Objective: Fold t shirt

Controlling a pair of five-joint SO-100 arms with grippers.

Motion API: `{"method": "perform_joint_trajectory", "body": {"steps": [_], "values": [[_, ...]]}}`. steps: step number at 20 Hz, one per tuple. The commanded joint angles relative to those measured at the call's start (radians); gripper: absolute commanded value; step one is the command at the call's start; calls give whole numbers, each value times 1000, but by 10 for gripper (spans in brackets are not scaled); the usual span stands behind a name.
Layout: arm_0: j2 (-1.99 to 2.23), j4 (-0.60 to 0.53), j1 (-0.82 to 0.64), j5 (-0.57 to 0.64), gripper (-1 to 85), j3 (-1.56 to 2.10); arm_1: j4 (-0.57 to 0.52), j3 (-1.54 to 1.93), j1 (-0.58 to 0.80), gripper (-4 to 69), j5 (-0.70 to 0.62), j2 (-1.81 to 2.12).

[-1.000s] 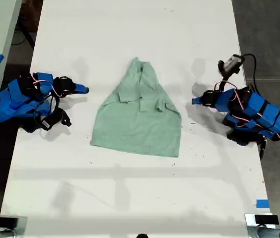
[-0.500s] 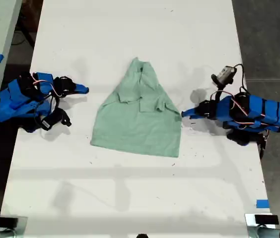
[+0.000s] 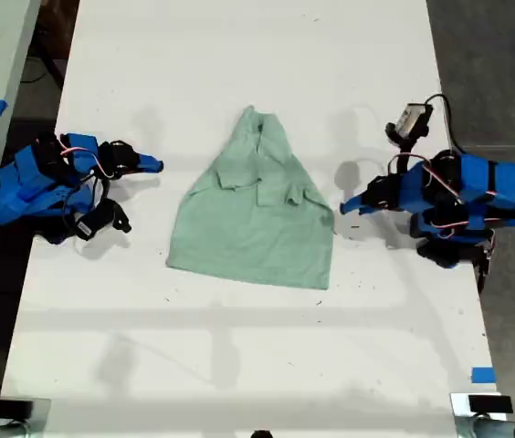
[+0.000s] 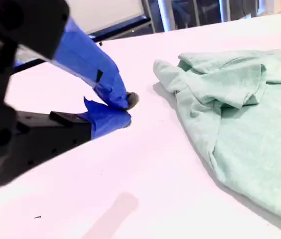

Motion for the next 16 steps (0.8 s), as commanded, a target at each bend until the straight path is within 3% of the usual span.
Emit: {"method": "perform_joint_trajectory", "body": {"steps": [1, 5, 13, 14, 15, 16], "values": [[5, 3, -17, -18, -2, -8, -117, -92, -138, 164, 130, -360], [5, 3, -12, -17, -2, -8, -354, 21, -190, 174, 193, -459], [5, 2, -14, -15, -2, -8, -456, -212, -215, 199, 152, -839], [5, 3, -14, -15, -2, -8, -448, -272, -212, 188, 137, -922], [5, 3, -12, -15, -2, -8, -416, -325, -202, 5, 130, -996], [5, 3, -12, -15, -2, -8, -374, -359, -206, 1, 135, -1032]]}}
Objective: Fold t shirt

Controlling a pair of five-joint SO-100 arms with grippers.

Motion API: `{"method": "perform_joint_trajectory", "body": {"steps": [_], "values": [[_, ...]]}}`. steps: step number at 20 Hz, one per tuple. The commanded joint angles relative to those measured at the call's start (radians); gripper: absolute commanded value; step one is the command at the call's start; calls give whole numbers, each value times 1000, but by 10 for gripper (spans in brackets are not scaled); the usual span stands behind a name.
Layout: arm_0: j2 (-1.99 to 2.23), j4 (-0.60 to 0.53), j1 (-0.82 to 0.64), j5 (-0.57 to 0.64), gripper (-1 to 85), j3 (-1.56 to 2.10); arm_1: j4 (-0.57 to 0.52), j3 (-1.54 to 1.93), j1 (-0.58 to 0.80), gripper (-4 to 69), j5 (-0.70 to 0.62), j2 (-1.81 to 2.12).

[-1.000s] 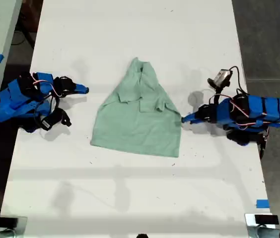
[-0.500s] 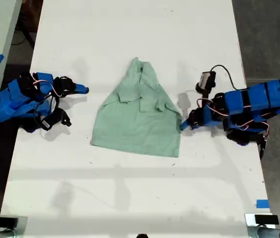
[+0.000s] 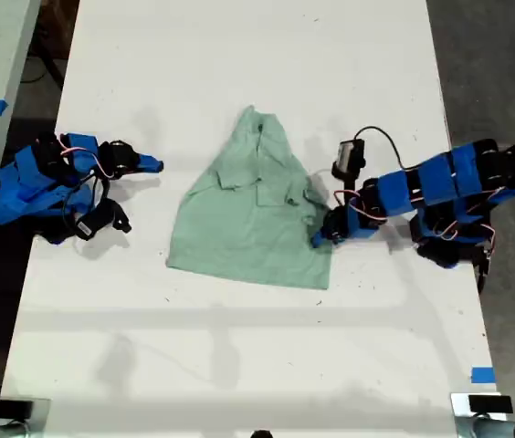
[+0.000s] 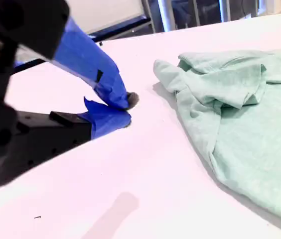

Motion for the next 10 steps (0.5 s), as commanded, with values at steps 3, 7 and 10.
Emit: {"method": "perform_joint_trajectory", "body": {"steps": [3, 7, 10], "values": [[5, 5, -12, -15, -2, -8, 218, -83, -32, 2, 37, 3], [5, 3, -15, -14, -2, -9, 339, 11, 11, 1, -5, 359], [5, 3, -15, -14, -2, -9, 259, -196, 12, 1, -155, 301]]}}
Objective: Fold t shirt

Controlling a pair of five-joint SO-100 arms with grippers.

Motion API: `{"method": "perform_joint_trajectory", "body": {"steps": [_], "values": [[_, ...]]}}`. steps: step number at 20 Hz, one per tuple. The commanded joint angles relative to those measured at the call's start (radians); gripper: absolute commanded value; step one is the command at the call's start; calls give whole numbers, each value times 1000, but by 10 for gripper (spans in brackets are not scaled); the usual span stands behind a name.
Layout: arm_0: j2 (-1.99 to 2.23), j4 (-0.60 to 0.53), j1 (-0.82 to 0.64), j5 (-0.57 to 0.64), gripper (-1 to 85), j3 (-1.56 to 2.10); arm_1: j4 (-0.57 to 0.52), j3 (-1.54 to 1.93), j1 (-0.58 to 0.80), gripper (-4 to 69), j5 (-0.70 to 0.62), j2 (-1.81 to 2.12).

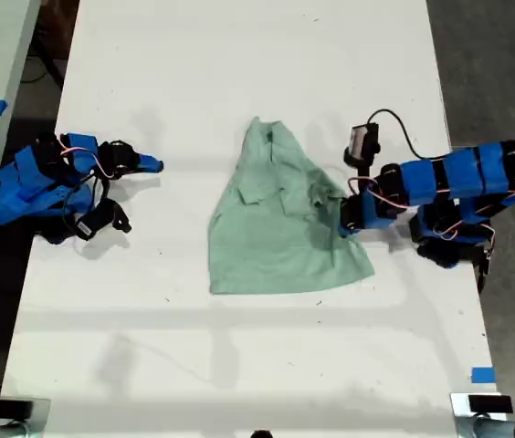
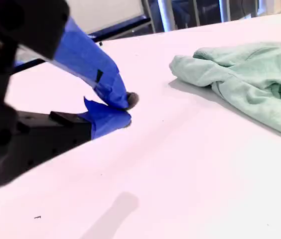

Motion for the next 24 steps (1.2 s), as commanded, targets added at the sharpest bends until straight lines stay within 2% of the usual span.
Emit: {"method": "perform_joint_trajectory", "body": {"steps": [1, 4, 7, 8, 9, 11, 13, 17, 18, 19, 22, 24], "values": [[5, 3, -17, -12, -2, -9, -75, -255, -8, 1, -112, -114], [5, 3, -15, -12, -2, -8, -121, -609, -43, 1, -181, -515], [5, 3, -15, -12, -2, -8, -55, -1005, -51, 5, -212, -925], [5, 3, -15, -12, -2, -8, -14, -1098, -51, 67, -212, -1006], [5, 3, -15, -12, -2, -8, 12, -1127, -49, 188, -213, -1023], [5, 5, -15, -12, -2, -9, 124, -1098, -46, 189, -189, -927], [5, 5, -15, -12, -2, -9, 163, -959, -34, 189, -173, -710], [5, 5, -18, -11, -2, -9, 141, -569, -11, 164, -150, -190], [5, 5, -18, -11, -2, -9, 120, -433, 2, 127, -146, -40], [5, 5, -18, -11, -2, -9, 95, -281, 17, -3, -129, 112], [5, 3, -17, -11, -2, -9, -44, 210, 60, -2, -127, 577], [5, 3, -17, -12, -2, -8, -84, 466, 100, -2, -144, 844]]}}
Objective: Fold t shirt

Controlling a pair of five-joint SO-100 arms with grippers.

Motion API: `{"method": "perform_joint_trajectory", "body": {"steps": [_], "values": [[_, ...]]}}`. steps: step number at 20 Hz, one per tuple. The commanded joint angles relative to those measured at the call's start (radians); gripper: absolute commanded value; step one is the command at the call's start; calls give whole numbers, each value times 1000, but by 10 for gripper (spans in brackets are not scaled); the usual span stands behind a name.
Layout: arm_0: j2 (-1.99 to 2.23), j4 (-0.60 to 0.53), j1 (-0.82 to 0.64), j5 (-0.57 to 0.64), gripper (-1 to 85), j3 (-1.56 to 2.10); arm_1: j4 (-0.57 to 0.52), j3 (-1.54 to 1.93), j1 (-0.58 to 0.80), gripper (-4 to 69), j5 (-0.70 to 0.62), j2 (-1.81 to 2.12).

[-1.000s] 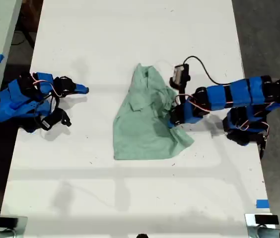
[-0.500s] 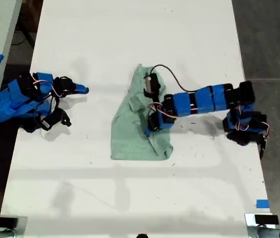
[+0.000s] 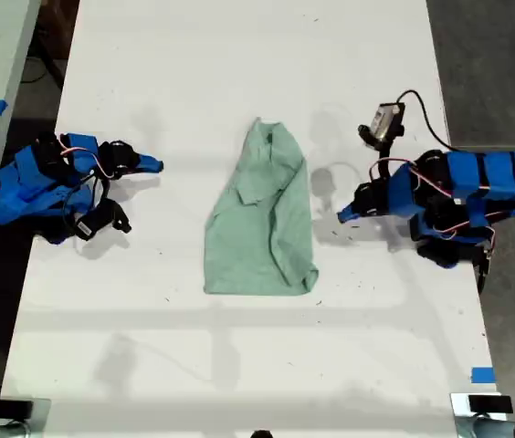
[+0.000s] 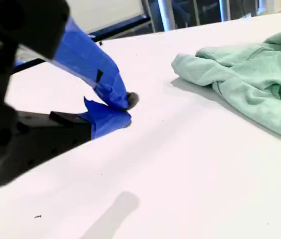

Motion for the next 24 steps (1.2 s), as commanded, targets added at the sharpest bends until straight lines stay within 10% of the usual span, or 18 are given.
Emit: {"method": "perform_joint_trajectory", "body": {"steps": [1, 24], "values": [[5, 0, -14, -14, -2, -8, -40, 327, 71, -2, -25, 419], [5, -2, -5, -18, -2, -6, 69, 644, 146, -1, 40, 709]]}}
